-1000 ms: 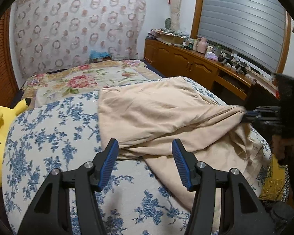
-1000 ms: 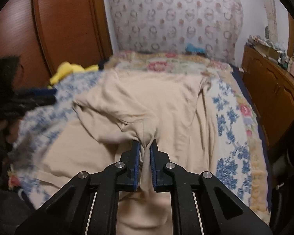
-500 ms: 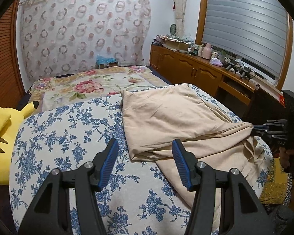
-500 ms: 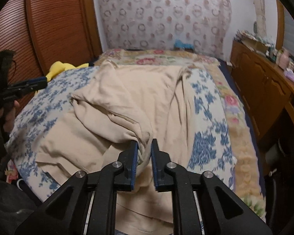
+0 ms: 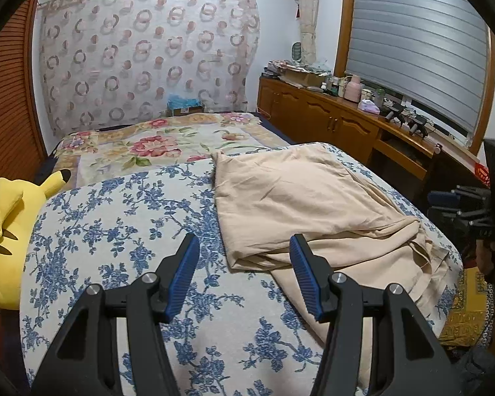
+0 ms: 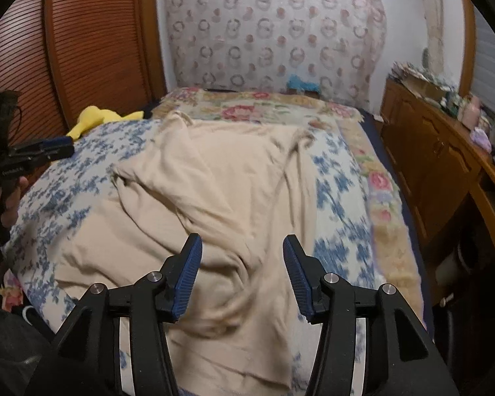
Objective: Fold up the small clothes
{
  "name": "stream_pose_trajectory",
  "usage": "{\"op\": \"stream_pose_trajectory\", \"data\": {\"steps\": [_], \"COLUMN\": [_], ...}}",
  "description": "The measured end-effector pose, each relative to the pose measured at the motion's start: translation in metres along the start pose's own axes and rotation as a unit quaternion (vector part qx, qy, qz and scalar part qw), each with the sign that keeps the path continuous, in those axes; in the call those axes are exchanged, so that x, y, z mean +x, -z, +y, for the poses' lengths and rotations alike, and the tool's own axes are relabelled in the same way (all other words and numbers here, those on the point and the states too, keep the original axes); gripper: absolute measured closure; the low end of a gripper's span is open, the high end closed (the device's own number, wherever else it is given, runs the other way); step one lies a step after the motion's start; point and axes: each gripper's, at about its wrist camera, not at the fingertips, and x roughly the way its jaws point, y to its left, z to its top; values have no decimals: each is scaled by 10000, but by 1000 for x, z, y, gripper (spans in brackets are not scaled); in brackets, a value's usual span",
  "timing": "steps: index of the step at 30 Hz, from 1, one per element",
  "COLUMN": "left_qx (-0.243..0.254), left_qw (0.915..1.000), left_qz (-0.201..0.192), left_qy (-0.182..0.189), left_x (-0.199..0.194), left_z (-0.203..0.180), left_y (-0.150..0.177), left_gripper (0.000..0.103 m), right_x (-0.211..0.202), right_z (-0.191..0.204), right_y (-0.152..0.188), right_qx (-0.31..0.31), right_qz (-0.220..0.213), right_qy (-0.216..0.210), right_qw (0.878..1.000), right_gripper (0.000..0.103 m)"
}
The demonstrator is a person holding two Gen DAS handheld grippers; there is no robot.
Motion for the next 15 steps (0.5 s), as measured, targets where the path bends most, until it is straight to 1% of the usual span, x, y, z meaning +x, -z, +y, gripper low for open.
{"op": "stream_pose_trajectory", "data": {"steps": [4, 8, 15], "left_qx": [-13, -73, -295], "left_qw": [10000, 9998, 9988], "left_qz": [12, 30, 76], "left_qy": [-91, -204, -372], "left_x": [0, 1, 0], "left_z": [7, 18, 42], "left_y": [1, 3, 8], "left_gripper": [47, 47, 47], "right_x": [16, 43, 95], "right_z": [18, 47, 94], "right_y": [-19, -39, -69], "right_qx": [-271, -618, -1228], "right_qz": [-27, 30, 354], "right_qy": [-185, -455, -893], "right_qw": [9995, 9970, 9878], "right_gripper": [50, 50, 50]}}
